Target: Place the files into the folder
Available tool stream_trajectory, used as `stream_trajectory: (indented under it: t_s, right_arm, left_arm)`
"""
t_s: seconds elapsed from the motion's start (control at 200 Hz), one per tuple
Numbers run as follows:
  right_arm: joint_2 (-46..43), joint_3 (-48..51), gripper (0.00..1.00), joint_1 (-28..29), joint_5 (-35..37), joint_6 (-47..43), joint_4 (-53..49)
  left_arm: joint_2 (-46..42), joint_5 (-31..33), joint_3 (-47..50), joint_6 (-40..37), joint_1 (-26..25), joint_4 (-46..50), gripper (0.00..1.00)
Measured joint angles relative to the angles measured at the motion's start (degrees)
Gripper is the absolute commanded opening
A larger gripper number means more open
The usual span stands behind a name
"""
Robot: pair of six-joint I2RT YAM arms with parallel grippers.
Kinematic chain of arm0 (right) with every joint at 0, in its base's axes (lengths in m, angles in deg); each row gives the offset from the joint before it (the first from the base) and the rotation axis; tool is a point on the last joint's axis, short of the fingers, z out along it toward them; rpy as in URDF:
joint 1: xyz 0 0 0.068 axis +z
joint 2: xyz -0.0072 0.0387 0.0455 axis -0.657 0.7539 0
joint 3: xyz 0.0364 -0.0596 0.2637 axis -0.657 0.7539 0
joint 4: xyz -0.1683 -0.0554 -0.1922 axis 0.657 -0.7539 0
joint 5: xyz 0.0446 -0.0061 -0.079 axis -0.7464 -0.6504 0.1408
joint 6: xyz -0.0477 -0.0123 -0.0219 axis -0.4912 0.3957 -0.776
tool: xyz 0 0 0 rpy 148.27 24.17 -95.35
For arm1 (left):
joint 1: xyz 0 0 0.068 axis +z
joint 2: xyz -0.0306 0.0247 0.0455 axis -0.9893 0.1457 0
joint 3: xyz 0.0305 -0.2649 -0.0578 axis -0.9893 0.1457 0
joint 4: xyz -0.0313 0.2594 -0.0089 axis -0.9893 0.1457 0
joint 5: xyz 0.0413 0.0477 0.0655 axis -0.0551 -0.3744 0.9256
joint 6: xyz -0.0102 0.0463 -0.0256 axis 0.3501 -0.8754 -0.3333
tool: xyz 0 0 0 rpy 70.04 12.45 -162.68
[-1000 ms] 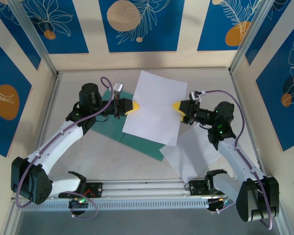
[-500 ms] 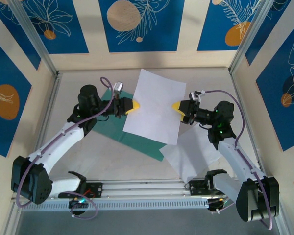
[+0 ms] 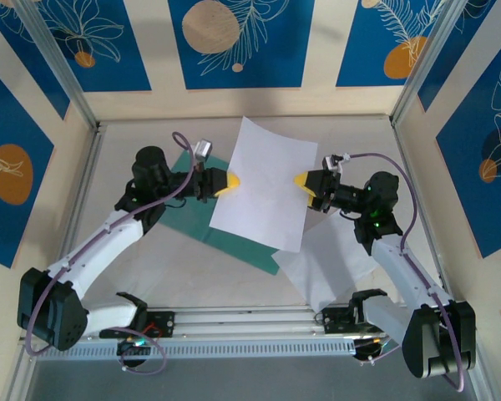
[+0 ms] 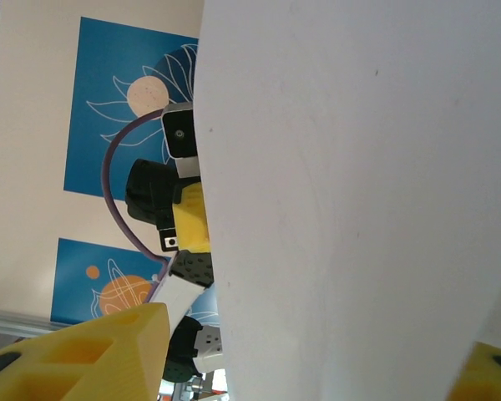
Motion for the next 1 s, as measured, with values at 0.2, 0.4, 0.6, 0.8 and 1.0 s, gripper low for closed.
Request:
stream_trajectory:
  t_s: [0.2,0.4,0.6,0.8,1.0]
  right_arm:
    - [0.33,-0.66,0.49,0.02,0.0,-0.42,-0.02]
    - [1.07,-0.98,0.43,0.46,0.04,-1.01,-0.37]
    - [1.07,-1.31,0.14,0.57,0.24,-2.36,-1.2]
    - [1.07,-1.53,0.04,0.57,0.39,-3.37,-2.51]
    - [0.61,-2.38,0.03,0.55,0.42,-6.12,-7.1]
  left_arm:
    - [0.0,-0.17,0.0,-0.33,-0.2,0.09,0.0]
    - [-0.63,0.33,-0.02,-3.96,-0.2,3.8,0.0]
    - [-1.57,1.16,-0.52,-7.32,-0.2,8.13,0.0]
    - [-1.57,1.66,-0.94,-8.72,-0.2,10.14,0.11]
    - [-1.57,2.69,-1.46,-11.21,-0.15,13.25,0.67]
